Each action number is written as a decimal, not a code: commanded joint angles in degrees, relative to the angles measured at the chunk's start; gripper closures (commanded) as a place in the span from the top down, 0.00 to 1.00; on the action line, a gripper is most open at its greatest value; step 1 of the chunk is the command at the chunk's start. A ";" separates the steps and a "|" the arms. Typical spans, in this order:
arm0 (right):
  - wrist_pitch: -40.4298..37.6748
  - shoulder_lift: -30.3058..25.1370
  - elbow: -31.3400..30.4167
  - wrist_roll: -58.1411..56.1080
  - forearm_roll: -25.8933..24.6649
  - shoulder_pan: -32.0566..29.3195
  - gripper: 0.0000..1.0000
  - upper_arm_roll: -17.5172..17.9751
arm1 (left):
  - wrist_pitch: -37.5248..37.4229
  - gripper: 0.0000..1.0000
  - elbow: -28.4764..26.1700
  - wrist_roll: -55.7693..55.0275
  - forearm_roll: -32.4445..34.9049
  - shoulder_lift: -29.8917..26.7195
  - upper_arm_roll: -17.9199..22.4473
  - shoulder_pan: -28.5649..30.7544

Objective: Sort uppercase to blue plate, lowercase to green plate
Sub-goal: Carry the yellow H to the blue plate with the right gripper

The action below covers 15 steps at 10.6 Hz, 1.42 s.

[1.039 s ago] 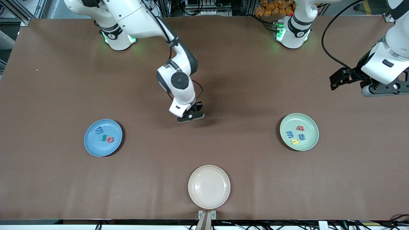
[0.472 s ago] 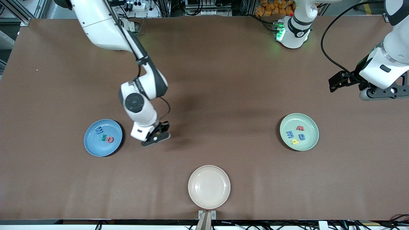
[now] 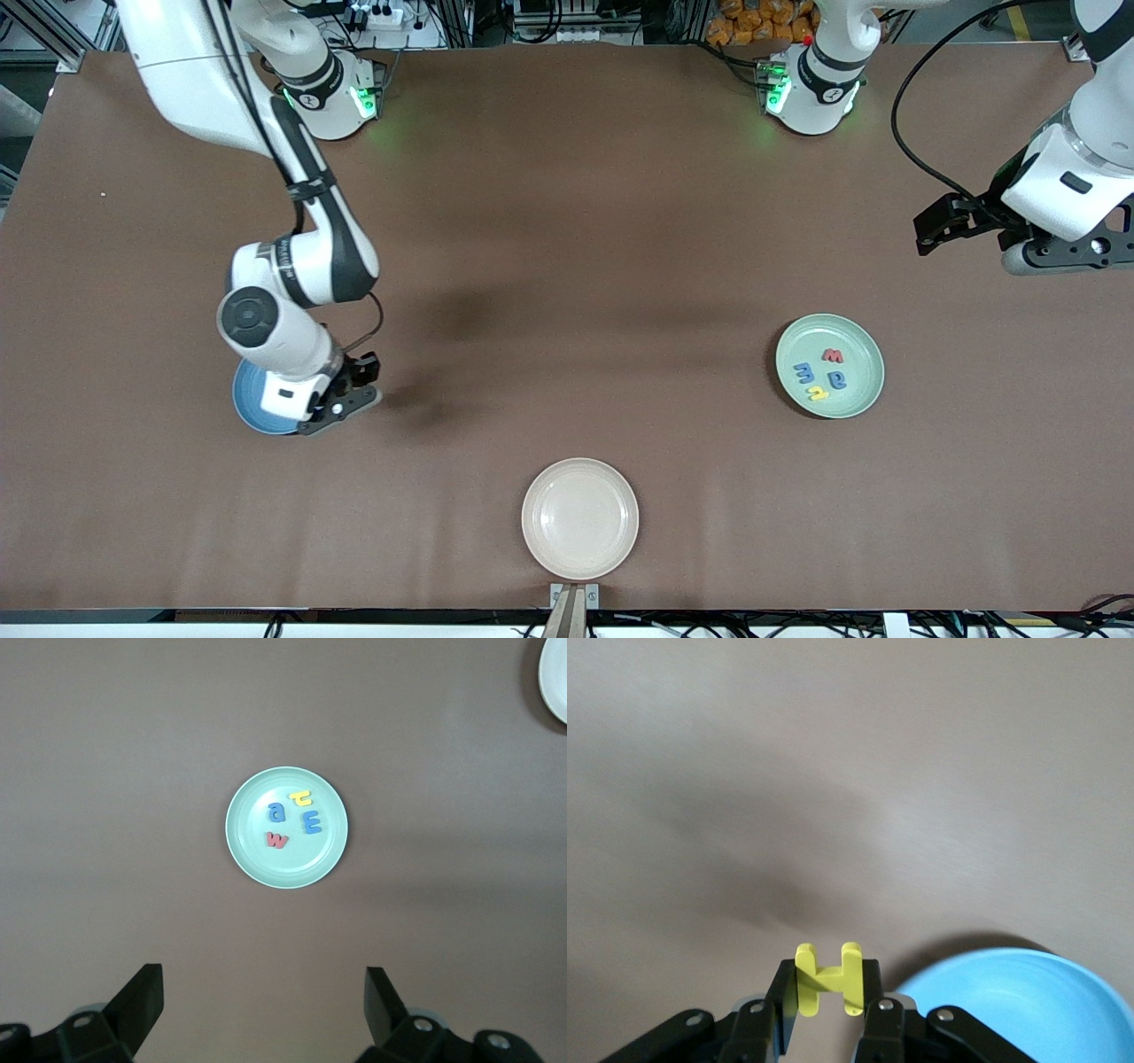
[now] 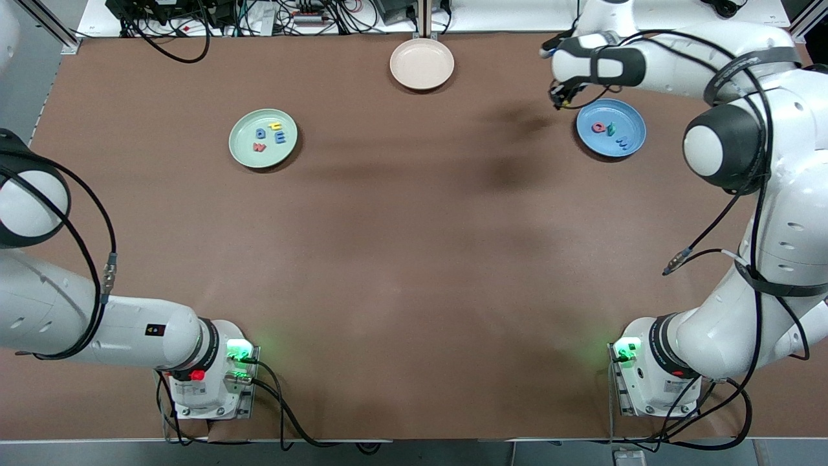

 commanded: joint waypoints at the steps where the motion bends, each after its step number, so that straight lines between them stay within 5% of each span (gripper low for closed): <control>1: -0.84 -1.47 -1.26 -6.48 -0.67 -2.42 0.00 -1.54 | -0.38 1.00 0.76 0.98 -0.91 0.00 0.38 -0.39; 8: -9.53 -0.94 -1.44 -7.65 -0.41 -3.48 0.00 -1.90 | -0.38 1.00 0.84 1.51 -0.82 0.09 0.38 0.04; 9: -9.72 -0.94 -1.44 -7.65 -0.41 -3.48 0.14 -1.90 | -0.38 1.00 0.85 1.51 -0.82 0.00 0.47 0.22; 10: -9.63 -0.94 -1.44 -7.48 -0.23 -3.57 0.62 -1.90 | -0.38 1.00 0.85 1.51 -0.73 0.00 0.47 0.13; 11: -9.72 -1.12 -1.44 -7.47 -0.06 -3.66 1.00 -1.90 | -0.38 1.00 0.93 1.42 -0.73 0.00 0.47 0.13; 15: -10.95 -2.78 -0.73 -7.04 0.21 -5.85 1.00 -1.20 | -0.38 1.00 0.93 1.42 -0.82 0.09 0.38 0.04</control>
